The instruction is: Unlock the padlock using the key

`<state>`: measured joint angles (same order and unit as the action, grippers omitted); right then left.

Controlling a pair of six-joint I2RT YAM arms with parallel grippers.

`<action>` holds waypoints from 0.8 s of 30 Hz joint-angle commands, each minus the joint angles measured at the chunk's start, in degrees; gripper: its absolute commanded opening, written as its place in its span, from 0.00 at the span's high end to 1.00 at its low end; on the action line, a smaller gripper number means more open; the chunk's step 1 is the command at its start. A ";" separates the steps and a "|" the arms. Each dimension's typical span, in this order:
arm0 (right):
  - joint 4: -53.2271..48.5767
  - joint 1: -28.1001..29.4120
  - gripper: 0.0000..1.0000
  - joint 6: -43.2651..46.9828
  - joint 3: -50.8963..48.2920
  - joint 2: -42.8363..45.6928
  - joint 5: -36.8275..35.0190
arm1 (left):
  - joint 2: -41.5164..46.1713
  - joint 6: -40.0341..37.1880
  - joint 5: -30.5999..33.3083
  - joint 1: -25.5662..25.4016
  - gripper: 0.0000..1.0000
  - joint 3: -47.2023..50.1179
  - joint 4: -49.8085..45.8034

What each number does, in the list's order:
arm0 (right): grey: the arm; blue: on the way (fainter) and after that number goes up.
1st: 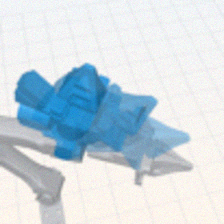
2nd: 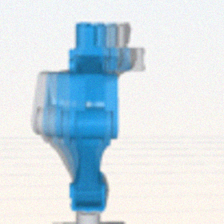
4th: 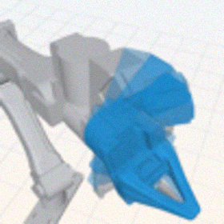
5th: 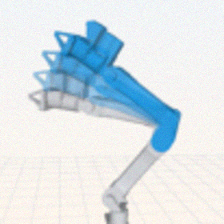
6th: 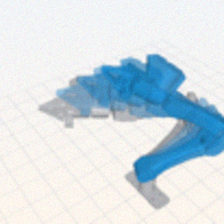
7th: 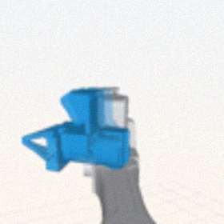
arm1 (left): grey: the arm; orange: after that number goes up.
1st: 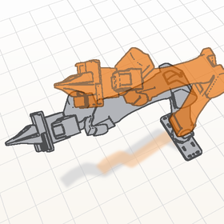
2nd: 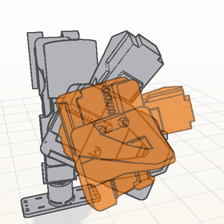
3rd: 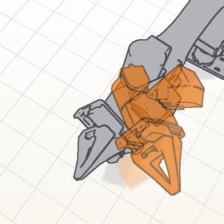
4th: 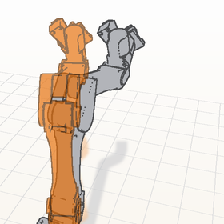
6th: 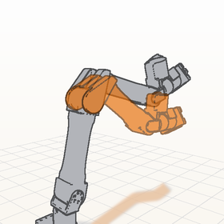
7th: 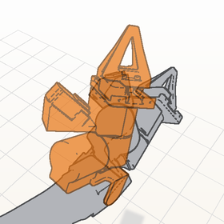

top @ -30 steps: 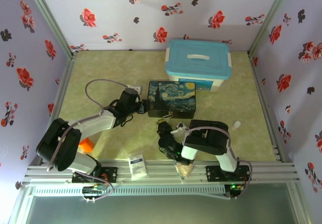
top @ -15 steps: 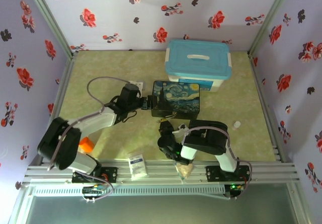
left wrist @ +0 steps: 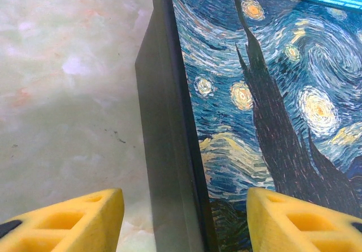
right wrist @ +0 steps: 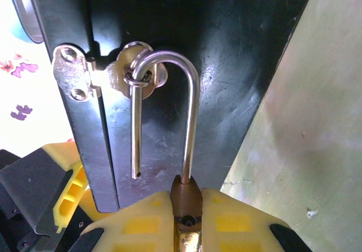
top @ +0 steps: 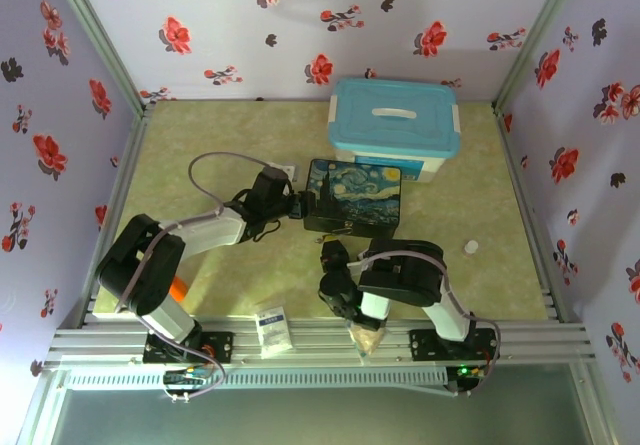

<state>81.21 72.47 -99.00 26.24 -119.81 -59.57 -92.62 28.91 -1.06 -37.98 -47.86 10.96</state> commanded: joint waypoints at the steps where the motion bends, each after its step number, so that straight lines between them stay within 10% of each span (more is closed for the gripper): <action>1: -2.22 -2.51 0.99 4.22 -2.19 -1.42 -6.21 | -2.65 -2.19 4.99 0.14 0.43 3.50 -9.20; 12: -2.76 -3.80 1.00 8.59 -3.15 1.30 -6.41 | -3.76 -2.00 5.21 0.01 0.43 3.34 -9.74; 19: -41.19 -2.38 1.00 -7.70 1.67 11.87 -4.50 | -0.48 -2.14 4.71 -1.51 0.42 0.77 -12.12; 24: -32.97 -2.42 1.00 -3.55 0.05 9.64 -4.50 | 3.05 -1.34 1.98 -2.17 0.38 -2.52 -12.53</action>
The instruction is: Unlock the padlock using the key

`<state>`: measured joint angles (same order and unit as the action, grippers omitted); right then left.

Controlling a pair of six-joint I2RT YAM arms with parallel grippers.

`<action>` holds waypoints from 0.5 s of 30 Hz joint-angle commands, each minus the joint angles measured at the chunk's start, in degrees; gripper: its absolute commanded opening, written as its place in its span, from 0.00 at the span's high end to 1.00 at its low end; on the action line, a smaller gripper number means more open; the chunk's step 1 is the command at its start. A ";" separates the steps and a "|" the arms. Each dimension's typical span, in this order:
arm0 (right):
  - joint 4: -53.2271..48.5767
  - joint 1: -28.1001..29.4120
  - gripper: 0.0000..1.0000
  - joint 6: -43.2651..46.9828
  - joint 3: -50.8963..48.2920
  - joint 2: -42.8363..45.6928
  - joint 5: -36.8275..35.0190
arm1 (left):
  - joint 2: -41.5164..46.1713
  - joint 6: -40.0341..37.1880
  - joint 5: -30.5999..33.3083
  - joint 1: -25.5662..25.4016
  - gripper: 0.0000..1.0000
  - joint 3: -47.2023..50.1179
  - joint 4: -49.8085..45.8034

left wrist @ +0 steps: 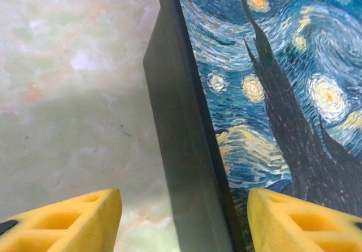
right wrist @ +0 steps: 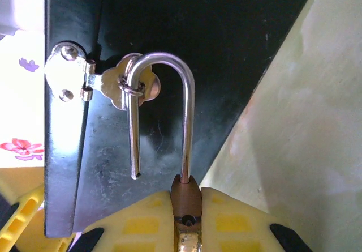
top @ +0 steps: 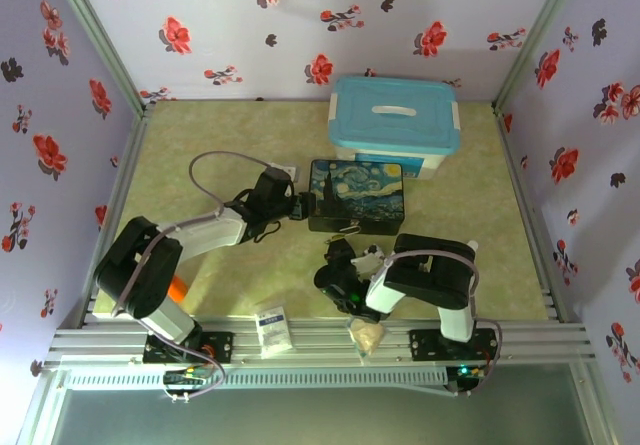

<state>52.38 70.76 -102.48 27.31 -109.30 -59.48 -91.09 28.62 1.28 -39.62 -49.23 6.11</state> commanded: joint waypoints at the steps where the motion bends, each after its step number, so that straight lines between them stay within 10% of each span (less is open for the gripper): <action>1: -4.96 -0.65 1.00 -0.03 -0.95 -0.74 -4.22 | 1.95 -0.75 -1.38 -0.59 0.33 -1.81 -6.90; 8: -4.31 -0.36 1.00 1.88 -0.62 -1.39 -3.35 | -1.23 0.67 -7.49 -0.96 0.15 -5.70 1.23; 15: -5.31 0.01 1.00 2.40 -0.51 -0.60 -3.70 | -9.48 -2.83 2.50 -3.07 0.19 -9.97 -7.40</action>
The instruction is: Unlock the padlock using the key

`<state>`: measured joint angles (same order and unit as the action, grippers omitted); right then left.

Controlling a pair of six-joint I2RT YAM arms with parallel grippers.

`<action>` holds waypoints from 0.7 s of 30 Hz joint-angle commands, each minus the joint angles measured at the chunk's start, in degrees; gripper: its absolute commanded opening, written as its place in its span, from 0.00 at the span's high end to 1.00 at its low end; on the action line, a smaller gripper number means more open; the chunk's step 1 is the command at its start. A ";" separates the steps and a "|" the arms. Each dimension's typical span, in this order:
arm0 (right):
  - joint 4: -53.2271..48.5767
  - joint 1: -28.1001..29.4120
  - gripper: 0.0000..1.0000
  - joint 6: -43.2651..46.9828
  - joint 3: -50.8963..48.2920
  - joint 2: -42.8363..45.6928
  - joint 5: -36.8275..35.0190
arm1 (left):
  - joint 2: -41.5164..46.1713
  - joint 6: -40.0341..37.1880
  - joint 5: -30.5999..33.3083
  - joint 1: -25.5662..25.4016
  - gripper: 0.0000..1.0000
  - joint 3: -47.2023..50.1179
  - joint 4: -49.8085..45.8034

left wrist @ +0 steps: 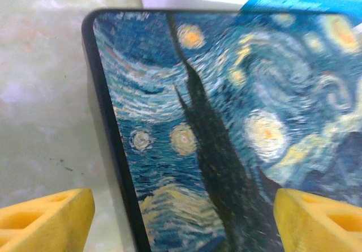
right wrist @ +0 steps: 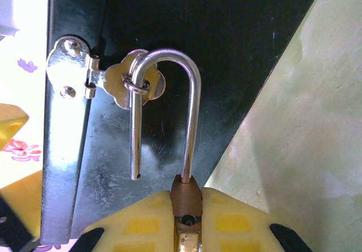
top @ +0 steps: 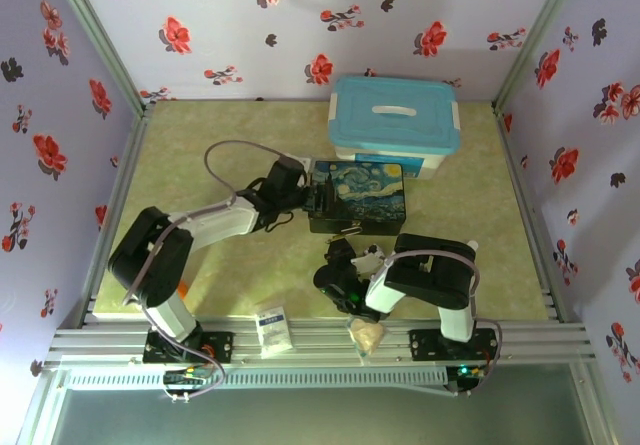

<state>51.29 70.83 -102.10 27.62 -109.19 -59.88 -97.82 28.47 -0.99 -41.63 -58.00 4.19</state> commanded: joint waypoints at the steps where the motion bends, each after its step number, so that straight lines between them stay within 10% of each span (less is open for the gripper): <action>1: -4.44 0.01 1.00 2.55 -0.72 -0.43 -3.50 | -3.51 -3.09 5.74 -1.43 0.20 -1.50 -6.74; 21: 28.18 0.06 1.00 12.02 -6.80 -8.26 -11.41 | -7.17 -5.06 17.26 -5.31 0.33 2.10 -13.99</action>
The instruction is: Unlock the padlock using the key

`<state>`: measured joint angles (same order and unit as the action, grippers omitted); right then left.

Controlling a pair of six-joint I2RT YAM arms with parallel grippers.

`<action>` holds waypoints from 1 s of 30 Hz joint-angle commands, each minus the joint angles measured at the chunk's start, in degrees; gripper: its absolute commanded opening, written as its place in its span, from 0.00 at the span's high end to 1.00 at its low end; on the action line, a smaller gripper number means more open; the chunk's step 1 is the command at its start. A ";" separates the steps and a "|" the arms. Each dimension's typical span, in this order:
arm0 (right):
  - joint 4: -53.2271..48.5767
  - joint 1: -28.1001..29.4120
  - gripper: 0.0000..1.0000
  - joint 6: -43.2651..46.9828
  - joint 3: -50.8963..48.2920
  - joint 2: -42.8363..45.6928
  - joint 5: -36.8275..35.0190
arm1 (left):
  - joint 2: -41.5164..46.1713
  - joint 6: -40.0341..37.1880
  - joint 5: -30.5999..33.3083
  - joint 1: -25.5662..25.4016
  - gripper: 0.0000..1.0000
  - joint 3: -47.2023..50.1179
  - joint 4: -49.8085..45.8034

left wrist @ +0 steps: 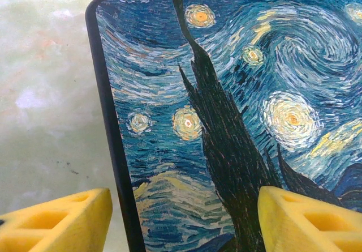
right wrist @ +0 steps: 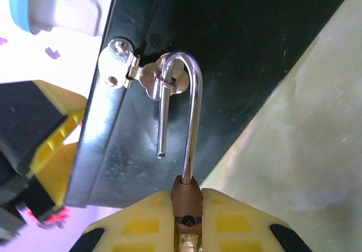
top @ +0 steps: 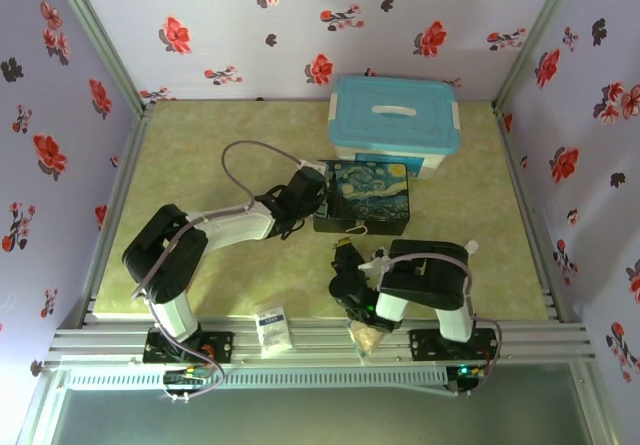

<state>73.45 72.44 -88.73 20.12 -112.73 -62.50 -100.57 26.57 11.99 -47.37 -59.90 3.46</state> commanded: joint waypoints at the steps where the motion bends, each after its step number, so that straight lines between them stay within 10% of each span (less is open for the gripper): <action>1: 6.01 -1.56 1.00 -1.71 1.43 -5.27 -8.99 | -4.55 -3.19 4.32 0.43 0.33 3.91 -13.31; 30: 6.00 -3.09 1.00 5.72 -7.12 4.41 -11.35 | -1.50 -3.20 3.95 0.40 0.35 6.99 -12.19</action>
<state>78.22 69.25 -87.53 14.74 -111.48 -72.14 -99.59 26.15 13.56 -47.35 -56.93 7.46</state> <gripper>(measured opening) 0.126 0.652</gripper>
